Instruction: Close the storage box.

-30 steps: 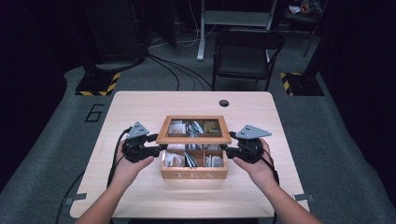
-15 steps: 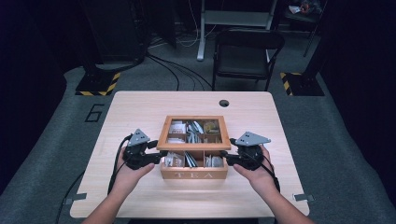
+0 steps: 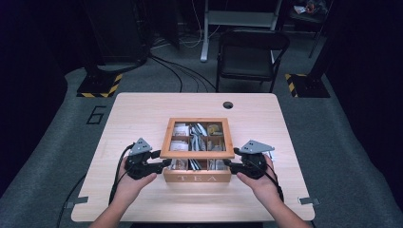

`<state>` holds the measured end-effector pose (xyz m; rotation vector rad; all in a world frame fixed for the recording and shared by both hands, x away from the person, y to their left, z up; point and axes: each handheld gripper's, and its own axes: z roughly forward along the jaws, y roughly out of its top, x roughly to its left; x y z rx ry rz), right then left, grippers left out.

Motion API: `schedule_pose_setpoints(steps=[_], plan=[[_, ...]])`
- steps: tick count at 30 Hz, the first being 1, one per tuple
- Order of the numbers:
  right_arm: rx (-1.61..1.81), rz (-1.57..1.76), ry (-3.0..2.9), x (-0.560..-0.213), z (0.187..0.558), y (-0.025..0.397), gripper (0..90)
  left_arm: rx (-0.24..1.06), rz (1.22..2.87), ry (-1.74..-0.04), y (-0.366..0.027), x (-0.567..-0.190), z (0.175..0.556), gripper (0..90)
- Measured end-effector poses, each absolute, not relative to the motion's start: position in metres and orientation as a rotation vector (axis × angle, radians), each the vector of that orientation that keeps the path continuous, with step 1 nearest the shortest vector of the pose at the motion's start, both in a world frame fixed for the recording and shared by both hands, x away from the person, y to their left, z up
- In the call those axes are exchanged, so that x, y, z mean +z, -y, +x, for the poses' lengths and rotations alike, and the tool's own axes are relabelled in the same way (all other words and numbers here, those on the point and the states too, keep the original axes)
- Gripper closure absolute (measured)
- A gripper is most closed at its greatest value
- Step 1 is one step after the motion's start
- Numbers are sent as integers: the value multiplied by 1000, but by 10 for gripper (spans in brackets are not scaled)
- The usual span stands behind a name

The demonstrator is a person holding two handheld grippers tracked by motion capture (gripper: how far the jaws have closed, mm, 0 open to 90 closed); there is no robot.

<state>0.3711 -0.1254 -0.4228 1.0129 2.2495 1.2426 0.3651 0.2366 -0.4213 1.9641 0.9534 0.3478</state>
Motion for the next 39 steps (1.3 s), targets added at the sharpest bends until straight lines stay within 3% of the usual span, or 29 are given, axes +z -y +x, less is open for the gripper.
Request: schedule_pose_setpoints(steps=[30, 32, 33, 39], plan=[[1284, 1051, -2278, -441, 351, 130, 464, 280, 1995, -973, -240, -450, 352, 469], [1290, 1045, -2278, -441, 350, 130, 477, 307, 1941, -964, -243, -449, 349, 461], [1282, 1035, -2286, -442, 351, 128, 477, 317, 1911, -945, -245, -445, 348, 533], [1278, 1045, -2298, -446, 351, 124, 477, 347, 1914, -932, -246, -436, 348, 522]])
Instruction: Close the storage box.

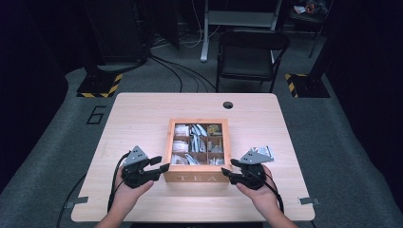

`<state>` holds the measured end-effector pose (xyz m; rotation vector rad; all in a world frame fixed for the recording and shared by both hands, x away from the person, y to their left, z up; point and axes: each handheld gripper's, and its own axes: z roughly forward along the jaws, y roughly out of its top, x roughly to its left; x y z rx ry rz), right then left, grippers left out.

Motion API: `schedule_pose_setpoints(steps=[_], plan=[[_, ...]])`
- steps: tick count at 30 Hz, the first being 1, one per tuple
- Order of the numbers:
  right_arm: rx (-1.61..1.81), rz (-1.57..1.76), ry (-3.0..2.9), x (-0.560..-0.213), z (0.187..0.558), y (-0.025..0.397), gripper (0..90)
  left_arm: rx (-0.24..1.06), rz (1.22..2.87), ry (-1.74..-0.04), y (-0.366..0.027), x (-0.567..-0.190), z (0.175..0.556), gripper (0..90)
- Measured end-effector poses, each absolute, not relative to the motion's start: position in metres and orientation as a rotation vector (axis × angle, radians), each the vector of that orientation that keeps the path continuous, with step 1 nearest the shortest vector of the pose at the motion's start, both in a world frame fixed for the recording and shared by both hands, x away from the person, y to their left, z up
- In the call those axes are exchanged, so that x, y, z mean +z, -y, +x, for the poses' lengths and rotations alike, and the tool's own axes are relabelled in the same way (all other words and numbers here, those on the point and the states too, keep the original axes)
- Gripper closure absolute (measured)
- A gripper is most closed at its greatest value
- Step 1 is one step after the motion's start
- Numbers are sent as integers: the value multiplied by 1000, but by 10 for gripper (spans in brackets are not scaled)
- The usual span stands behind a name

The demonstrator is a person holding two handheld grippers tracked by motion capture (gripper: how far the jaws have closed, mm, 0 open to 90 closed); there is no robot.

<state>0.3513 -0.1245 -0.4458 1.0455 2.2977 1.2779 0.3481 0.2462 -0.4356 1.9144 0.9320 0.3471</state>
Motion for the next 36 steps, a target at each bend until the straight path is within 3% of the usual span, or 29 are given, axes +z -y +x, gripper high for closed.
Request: schedule_pose_setpoints(steps=[10, 21, 36], plan=[[1270, 1036, -2266, -444, 354, 128, 456, 350, 1915, -979, -253, -440, 355, 480], [1319, 1183, -2118, -434, 372, 162, 429, 419, 1880, -1051, -276, -434, 370, 429], [1245, 1242, -2057, -451, 383, 178, 410, 440, 1849, -1134, -298, -452, 380, 407]])
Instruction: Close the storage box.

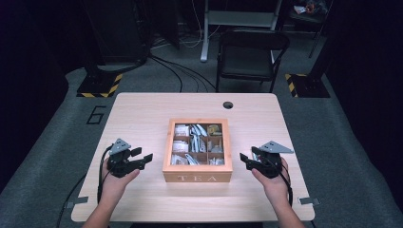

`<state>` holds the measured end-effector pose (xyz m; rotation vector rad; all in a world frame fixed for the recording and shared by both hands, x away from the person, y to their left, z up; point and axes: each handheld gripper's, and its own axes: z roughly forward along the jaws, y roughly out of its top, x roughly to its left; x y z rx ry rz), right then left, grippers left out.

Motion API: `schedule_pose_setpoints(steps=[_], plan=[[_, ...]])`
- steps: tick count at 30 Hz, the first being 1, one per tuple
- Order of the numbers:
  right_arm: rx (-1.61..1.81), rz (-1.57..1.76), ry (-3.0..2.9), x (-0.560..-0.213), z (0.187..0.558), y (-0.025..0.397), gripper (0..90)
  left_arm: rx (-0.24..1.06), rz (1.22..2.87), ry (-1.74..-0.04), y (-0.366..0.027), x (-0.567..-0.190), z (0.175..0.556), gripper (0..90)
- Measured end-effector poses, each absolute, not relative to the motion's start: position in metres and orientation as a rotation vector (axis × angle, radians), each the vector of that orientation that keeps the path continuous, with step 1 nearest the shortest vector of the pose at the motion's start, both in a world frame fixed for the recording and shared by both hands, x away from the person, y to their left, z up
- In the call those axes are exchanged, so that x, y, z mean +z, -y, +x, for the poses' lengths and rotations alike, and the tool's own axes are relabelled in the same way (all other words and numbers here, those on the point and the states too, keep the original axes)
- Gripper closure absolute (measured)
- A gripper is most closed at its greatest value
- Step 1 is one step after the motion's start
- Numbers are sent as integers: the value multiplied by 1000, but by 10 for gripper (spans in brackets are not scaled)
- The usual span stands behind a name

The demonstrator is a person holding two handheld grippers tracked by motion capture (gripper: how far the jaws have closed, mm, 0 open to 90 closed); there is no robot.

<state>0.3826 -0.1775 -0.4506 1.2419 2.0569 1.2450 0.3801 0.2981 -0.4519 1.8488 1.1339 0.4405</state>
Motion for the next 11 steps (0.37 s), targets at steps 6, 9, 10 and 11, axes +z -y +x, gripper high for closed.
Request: schedule_pose_setpoints(steps=[6, 9, 10, 11], plan=[[1213, 1249, -2066, -462, 384, 180, 402, 445, 1862, -1150, -300, -462, 382, 392], [1195, 1252, -2090, -469, 385, 181, 390, 444, 1871, -1149, -301, -466, 382, 380], [1186, 1244, -2095, -471, 385, 181, 390, 442, 1870, -1150, -301, -468, 383, 375], [1166, 1229, -2097, -473, 386, 180, 391, 438, 1880, -1150, -302, -470, 384, 364]])
